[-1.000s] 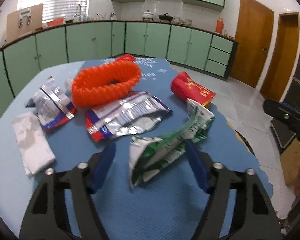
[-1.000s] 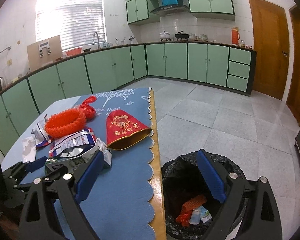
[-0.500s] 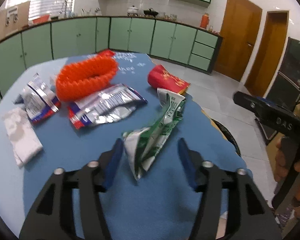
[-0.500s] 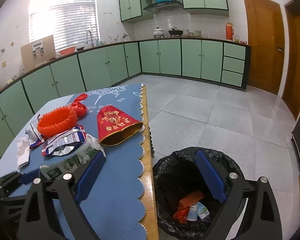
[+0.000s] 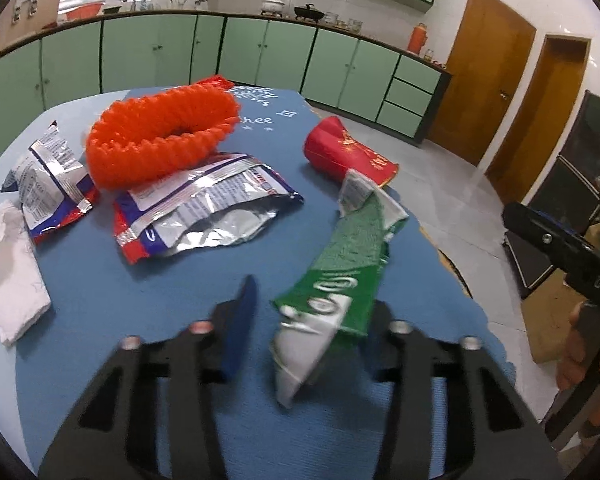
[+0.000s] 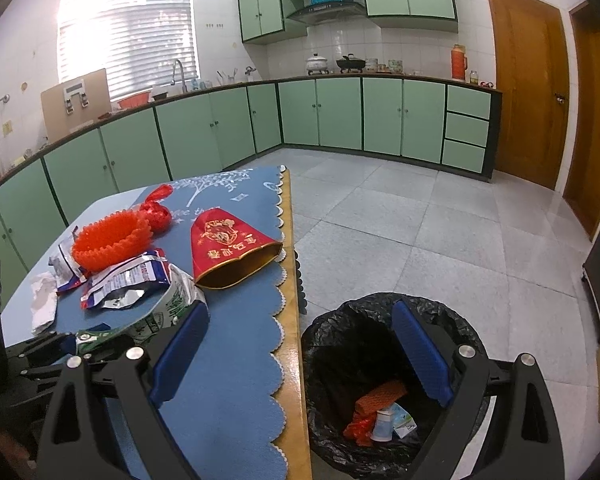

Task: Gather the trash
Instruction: 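Grasp the green snack wrapper with the left tool, then grasp the red paper packet with the right tool while the left tool holds the green wrapper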

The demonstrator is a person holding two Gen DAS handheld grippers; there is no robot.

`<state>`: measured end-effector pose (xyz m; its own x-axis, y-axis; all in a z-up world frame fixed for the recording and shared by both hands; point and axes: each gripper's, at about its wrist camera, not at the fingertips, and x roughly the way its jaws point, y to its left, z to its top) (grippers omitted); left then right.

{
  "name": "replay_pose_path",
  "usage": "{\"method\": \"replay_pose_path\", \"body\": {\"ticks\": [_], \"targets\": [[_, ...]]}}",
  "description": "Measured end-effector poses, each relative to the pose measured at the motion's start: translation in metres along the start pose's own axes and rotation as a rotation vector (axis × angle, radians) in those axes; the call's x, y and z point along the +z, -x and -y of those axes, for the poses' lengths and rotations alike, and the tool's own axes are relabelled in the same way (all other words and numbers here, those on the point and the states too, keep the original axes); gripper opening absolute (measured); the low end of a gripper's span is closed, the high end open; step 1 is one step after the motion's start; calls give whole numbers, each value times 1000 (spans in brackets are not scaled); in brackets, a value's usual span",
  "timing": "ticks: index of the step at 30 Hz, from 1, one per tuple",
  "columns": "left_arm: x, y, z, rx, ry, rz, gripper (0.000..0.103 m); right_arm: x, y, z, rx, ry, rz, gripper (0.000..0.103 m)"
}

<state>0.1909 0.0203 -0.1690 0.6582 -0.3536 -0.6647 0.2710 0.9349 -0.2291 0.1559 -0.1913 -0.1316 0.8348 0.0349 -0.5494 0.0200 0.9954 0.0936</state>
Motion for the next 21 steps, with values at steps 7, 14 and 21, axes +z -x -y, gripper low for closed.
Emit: {"method": "replay_pose_path", "body": {"ticks": [7,14,21], "targets": [[-5,15,5,13,6,45,21,-1,-2,-7,8,17,-8,92],[1,45,7,153,-18,184,21,4,-9,-18,51,28,6,91],[16,48,-1,204,13,230,21,15,-30,-41,90,36,34,84]]}}
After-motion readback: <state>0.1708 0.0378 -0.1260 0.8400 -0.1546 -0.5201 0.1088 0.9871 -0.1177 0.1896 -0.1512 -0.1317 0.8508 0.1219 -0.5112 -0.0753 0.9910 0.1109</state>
